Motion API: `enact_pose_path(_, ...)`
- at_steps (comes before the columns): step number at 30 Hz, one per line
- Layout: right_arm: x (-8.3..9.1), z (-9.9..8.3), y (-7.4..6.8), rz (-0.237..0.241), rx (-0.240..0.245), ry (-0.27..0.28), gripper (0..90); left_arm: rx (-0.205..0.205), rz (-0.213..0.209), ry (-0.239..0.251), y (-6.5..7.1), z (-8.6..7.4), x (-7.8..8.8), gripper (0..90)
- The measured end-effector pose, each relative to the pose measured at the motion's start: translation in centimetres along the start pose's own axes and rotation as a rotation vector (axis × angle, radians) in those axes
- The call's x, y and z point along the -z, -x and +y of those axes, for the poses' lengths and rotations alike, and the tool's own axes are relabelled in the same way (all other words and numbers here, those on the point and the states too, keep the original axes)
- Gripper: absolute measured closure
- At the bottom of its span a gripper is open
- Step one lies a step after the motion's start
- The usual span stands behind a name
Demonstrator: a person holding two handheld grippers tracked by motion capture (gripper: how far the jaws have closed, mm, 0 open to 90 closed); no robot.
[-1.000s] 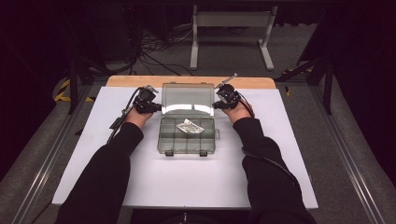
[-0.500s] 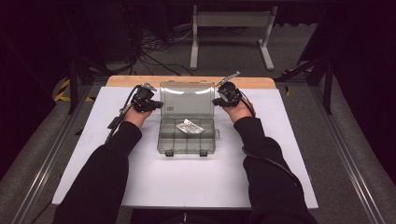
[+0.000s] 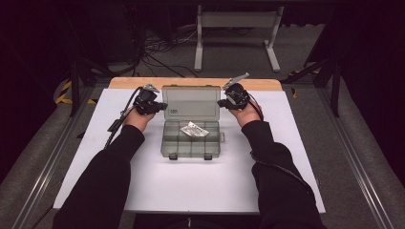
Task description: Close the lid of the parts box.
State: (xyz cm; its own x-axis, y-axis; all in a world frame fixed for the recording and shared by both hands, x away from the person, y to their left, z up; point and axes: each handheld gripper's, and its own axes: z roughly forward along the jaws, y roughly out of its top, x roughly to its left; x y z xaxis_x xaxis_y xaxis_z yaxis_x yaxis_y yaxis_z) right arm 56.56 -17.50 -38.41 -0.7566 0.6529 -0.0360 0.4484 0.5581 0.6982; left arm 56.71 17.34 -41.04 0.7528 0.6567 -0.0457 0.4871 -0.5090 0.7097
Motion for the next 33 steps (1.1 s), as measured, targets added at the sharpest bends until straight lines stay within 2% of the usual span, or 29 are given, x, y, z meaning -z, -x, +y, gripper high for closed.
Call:
enact_pose_path(12, 1.9, 0.0, -1.4, 0.008, 0.037, 0.033, 90.0, -0.026, -0.010, 0.035, 1.0, 0.1, 1.5, 89.2)
enact_pose_path(33, 4.6, -0.4, -3.7, 0.052, 0.092, 0.087, 90.0, -0.073, -0.049, 0.074, 2.5, -0.6, 4.3, 89.1)
